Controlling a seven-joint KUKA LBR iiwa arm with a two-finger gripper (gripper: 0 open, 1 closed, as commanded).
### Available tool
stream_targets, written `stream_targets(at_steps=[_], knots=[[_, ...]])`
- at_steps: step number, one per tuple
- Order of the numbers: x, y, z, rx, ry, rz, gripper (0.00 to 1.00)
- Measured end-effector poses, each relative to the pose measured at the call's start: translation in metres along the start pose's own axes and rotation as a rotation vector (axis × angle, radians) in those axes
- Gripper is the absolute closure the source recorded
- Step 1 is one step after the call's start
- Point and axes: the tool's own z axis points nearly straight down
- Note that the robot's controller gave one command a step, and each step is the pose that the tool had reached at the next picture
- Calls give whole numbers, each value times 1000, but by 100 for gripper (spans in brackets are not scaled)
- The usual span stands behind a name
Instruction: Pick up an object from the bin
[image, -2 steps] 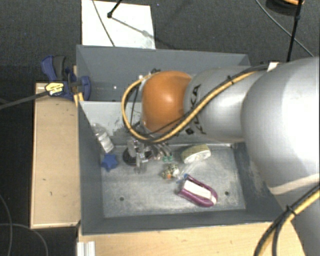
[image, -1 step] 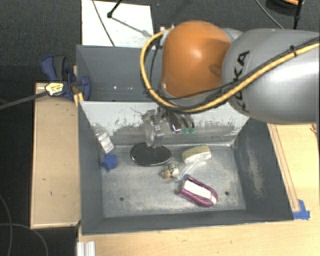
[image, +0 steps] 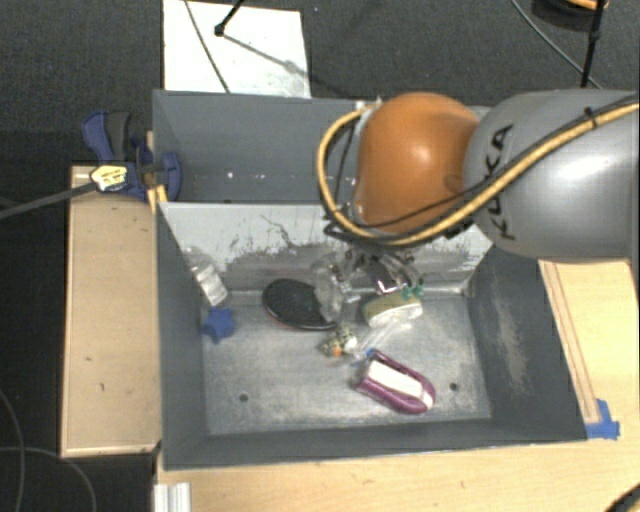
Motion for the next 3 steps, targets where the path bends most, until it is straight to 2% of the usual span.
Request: stream_targets(at_steps=[1,2,3], knots=[[17,-12,55,-1,1,121,100],[-4,-34,45,-1,-8,281,100],[-3,-34,46,-2,-7,282,0]])
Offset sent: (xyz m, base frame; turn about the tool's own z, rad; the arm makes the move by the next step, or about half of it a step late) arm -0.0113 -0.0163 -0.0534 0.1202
